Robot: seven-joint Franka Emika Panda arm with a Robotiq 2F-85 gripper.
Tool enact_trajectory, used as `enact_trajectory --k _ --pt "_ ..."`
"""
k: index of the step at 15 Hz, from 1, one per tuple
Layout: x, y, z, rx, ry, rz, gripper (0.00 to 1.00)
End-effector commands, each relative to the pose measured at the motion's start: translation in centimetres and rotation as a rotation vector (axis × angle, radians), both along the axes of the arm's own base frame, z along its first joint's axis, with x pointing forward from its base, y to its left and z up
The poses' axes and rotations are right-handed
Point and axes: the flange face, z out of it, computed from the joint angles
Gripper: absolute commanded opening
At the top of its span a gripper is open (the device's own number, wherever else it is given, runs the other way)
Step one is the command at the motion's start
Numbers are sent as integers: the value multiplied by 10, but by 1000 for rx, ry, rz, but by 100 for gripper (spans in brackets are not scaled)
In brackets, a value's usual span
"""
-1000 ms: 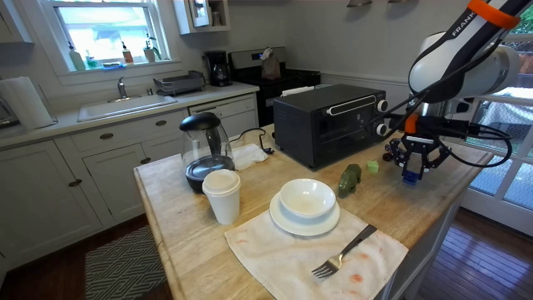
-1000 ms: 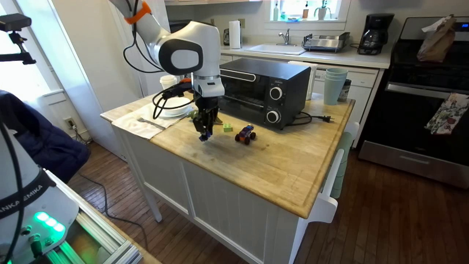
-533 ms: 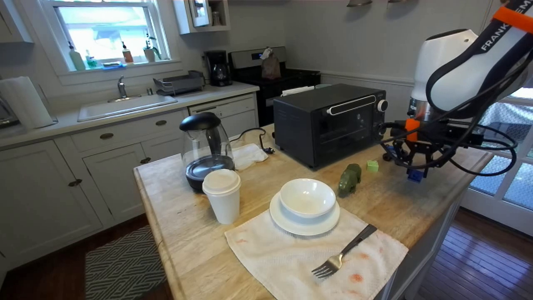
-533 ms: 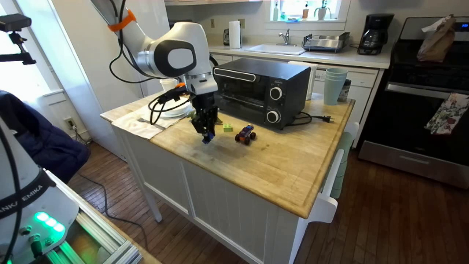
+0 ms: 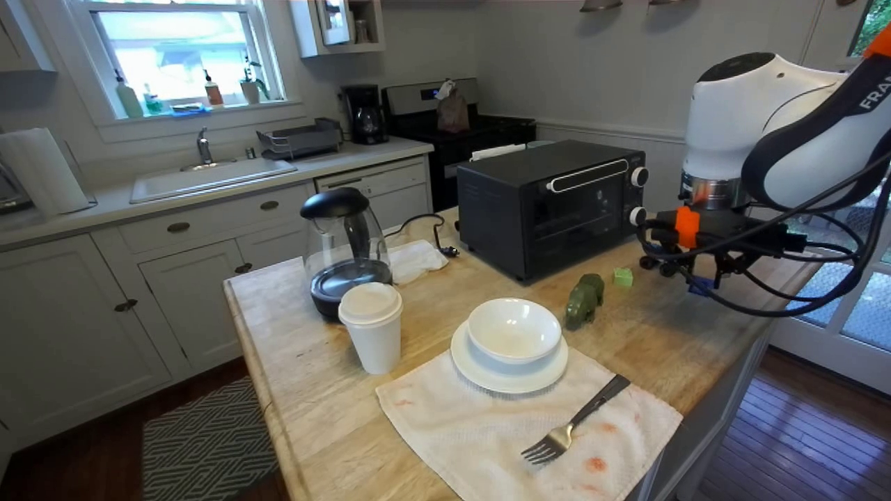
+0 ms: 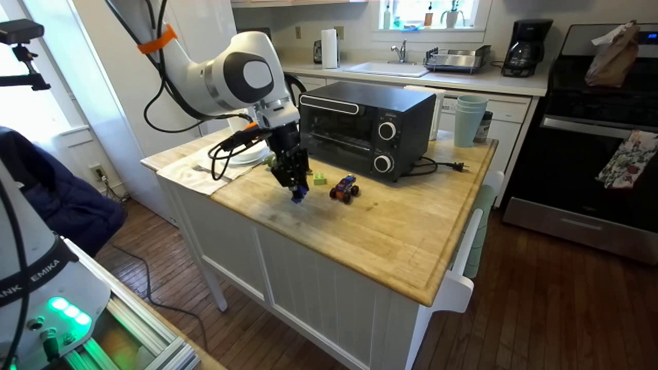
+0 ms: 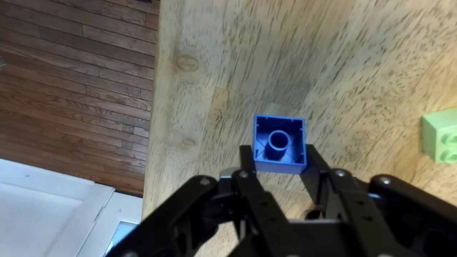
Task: Turn the blue bock over
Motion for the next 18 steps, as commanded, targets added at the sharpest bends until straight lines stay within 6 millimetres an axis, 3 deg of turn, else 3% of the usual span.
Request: enact_trajectory --k 1,18 --pt "0 6 1 -64 -23 6 12" --pt "-1 33 -27 -203 -66 4 12"
